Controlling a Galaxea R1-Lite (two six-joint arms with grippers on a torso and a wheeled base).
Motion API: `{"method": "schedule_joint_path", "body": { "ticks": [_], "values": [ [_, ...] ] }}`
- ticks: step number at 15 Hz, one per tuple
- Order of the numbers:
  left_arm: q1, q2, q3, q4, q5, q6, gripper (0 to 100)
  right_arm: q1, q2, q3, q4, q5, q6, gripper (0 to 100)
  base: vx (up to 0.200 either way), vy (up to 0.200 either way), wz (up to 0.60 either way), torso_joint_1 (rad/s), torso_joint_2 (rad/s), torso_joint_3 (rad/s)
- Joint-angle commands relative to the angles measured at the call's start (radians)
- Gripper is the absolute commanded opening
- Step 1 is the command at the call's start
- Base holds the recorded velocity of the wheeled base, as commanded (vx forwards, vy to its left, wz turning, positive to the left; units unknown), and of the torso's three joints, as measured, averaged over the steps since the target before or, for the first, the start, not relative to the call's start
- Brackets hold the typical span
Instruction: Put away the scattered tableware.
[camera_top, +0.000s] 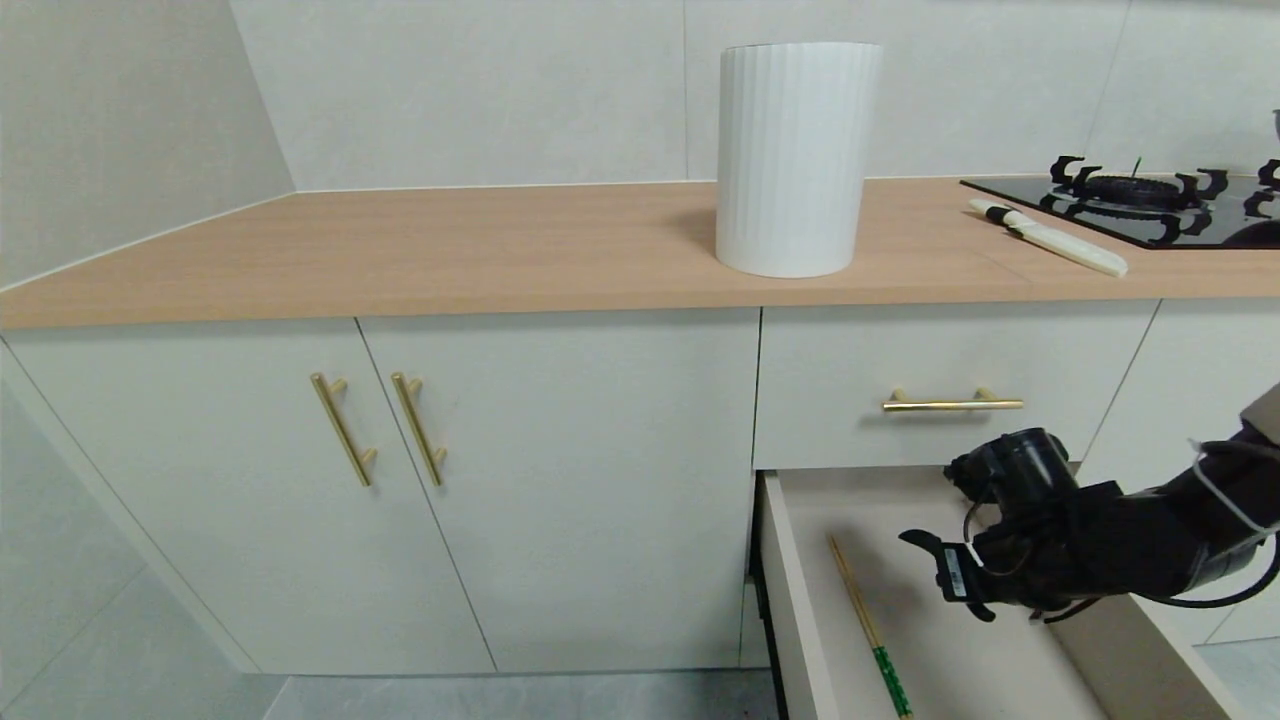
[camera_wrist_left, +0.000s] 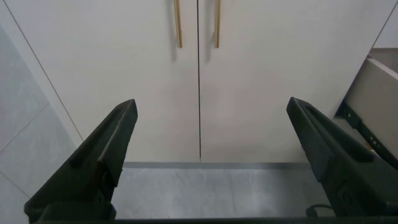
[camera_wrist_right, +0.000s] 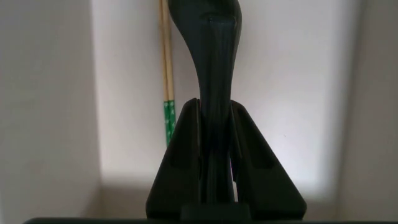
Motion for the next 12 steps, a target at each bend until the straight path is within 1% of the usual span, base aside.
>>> {"method": "schedule_joint_path", "body": {
  "ticks": [1,2,4,7,12],
  "values": [
    [0.001,0.0,0.001,0.0,0.0,0.0,100,0.014,0.131,0.017,-0.078,-0.034,0.001,0,0.0,0.0,0.0,0.0,0.0,0.0],
    [0.001,0.0,0.001,0.0,0.0,0.0,100,0.014,0.152,0.029,-0.137,-0.047,0.003,0,0.0,0.0,0.0,0.0,0.0,0.0],
    [-0.001,0.0,0.001,0.0,0.0,0.0,100,0.014,0.188,0.041,-0.204,-0.058,0.016,0,0.0,0.0,0.0,0.0,0.0,0.0],
    [0.001,0.0,0.001,0.0,0.0,0.0,100,0.016,0.226,0.04,-0.218,-0.089,0.018,0,0.0,0.0,0.0,0.0,0.0,0.0],
    [0.001,0.0,0.001,0.0,0.0,0.0,100,0.02,0.245,0.038,-0.232,-0.093,0.018,0,0.0,0.0,0.0,0.0,0.0,0.0]
  ]
}}
